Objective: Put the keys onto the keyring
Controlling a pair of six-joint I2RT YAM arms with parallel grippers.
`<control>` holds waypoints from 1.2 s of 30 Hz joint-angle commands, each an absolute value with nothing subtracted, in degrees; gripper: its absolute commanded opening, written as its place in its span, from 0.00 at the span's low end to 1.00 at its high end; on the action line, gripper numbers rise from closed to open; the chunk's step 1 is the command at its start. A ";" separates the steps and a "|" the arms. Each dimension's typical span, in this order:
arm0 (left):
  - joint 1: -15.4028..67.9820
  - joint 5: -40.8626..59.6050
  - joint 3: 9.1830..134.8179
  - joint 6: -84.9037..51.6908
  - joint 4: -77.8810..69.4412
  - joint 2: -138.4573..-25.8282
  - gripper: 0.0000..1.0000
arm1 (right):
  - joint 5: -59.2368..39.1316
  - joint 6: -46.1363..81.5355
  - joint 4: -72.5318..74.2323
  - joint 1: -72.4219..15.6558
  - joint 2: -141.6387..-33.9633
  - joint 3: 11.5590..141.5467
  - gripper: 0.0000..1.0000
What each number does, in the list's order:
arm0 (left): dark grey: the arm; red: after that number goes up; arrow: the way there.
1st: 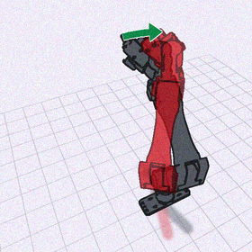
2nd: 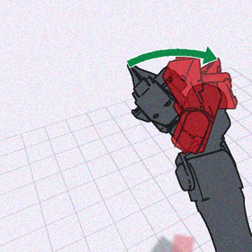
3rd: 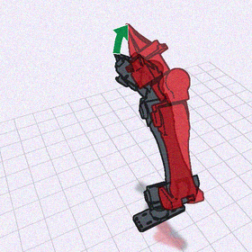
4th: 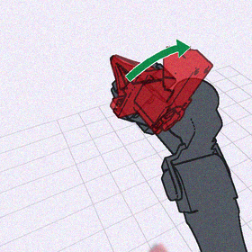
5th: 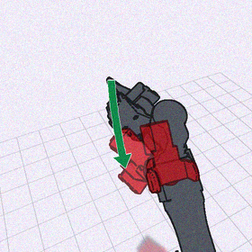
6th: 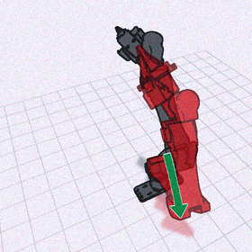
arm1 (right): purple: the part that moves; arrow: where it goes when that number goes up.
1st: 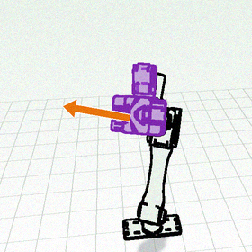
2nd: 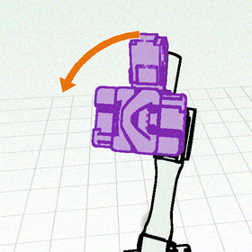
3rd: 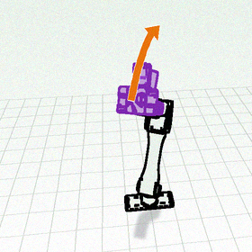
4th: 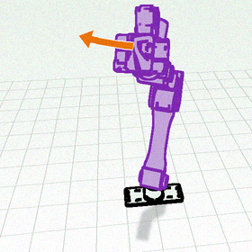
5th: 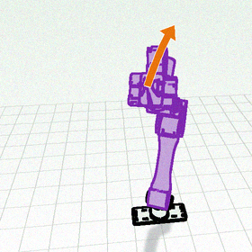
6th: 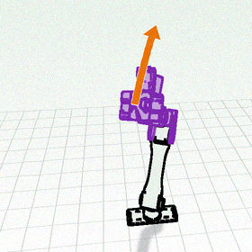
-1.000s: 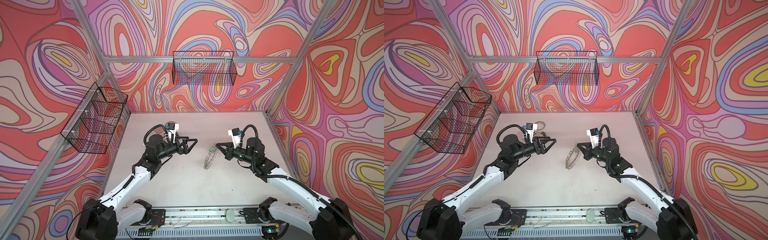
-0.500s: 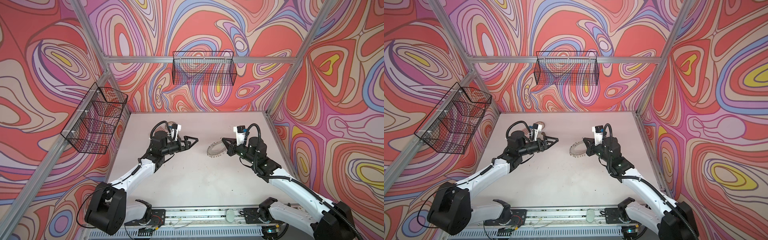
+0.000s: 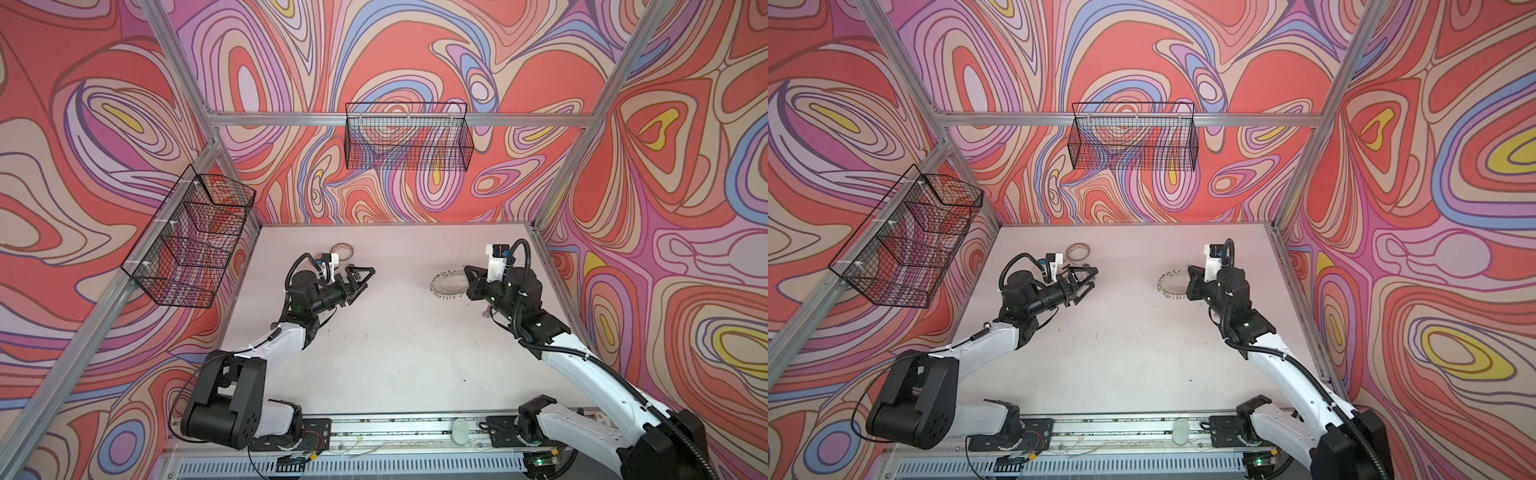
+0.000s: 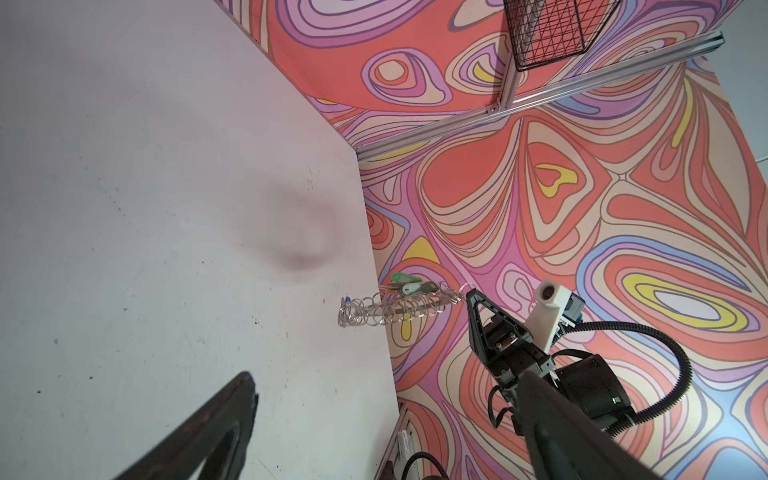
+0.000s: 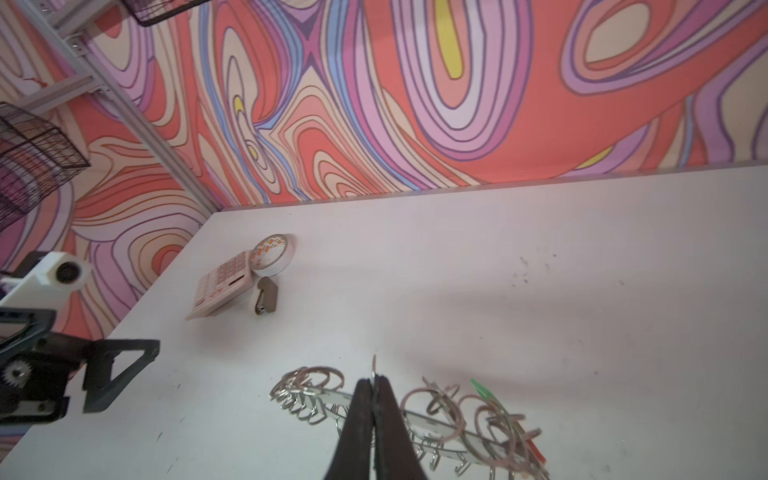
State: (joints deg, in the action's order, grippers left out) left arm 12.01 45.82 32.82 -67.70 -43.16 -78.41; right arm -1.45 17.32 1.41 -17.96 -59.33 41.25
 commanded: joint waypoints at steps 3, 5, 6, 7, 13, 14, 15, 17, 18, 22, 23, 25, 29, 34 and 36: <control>13.43 47.55 35.32 -62.14 -39.25 -74.41 1.00 | 3.09 20.22 -3.25 -8.97 -58.87 42.98 0.00; 15.10 47.38 37.54 -57.36 -32.56 -72.99 1.00 | 4.45 21.51 -4.14 -5.76 -58.96 42.75 0.00; 16.32 46.97 38.85 -54.64 -28.75 -72.25 1.00 | 5.51 22.00 -4.66 -4.58 -59.18 42.72 0.00; 17.43 46.40 40.02 -52.33 -25.58 -71.85 1.00 | 6.59 22.50 -5.10 -3.56 -59.36 42.72 0.00; 23.73 43.57 45.06 -43.09 -12.19 -71.68 1.00 | 9.40 24.85 -5.78 2.10 -59.67 40.90 0.00; 24.15 43.62 45.07 -43.11 -12.26 -71.80 1.00 | 9.49 24.94 -6.04 3.02 -59.92 40.64 0.00; 24.36 43.59 44.92 -43.22 -12.51 -71.96 1.00 | 9.00 25.15 -6.30 3.77 -60.15 40.27 0.00; 24.44 43.52 44.57 -43.33 -12.98 -71.81 1.00 | 7.91 25.65 -6.24 4.30 -60.07 39.20 0.00; 24.47 43.35 44.47 -43.33 -13.08 -71.76 1.00 | 7.14 26.00 -6.39 4.25 -59.89 38.59 0.00; 24.43 43.54 44.63 -43.54 -13.47 -72.28 1.00 | 4.23 27.47 -6.74 4.28 -58.62 35.41 0.00; 24.44 43.87 44.86 -43.76 -13.70 -72.63 1.00 | 3.38 27.79 -6.86 4.35 -58.09 34.40 0.00; 24.50 44.20 45.37 -43.73 -13.62 -73.09 0.99 | 1.30 28.62 -6.94 4.31 -57.19 32.81 0.00; 24.48 44.30 45.35 -43.88 -14.38 -73.52 0.99 | -2.76 30.02 -7.56 4.29 -55.37 30.59 0.00; 24.58 44.47 45.35 -44.31 -15.54 -74.51 0.98 | -8.99 32.64 -7.00 4.22 -54.50 28.10 0.00; 24.53 44.34 45.42 -44.42 -15.67 -74.87 0.98 | -11.34 33.92 -6.05 4.22 -54.37 26.72 0.00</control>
